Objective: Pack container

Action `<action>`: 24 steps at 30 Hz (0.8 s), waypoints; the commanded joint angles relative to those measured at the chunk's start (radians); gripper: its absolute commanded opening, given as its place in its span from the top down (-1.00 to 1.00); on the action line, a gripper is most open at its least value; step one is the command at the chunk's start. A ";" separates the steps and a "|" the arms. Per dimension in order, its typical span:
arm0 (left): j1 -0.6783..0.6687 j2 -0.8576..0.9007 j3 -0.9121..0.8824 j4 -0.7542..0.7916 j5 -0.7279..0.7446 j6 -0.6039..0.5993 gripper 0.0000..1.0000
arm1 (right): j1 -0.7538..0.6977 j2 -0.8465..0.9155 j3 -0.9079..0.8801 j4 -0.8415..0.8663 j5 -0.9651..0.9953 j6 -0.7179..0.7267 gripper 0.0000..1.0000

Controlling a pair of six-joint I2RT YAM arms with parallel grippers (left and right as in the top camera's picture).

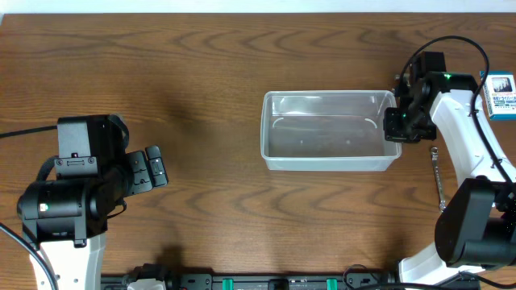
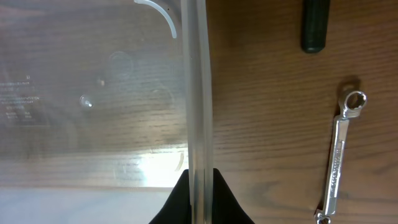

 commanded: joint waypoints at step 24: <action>0.003 0.003 0.017 0.000 -0.001 -0.010 -0.96 | 0.010 -0.028 -0.011 0.019 -0.046 -0.015 0.39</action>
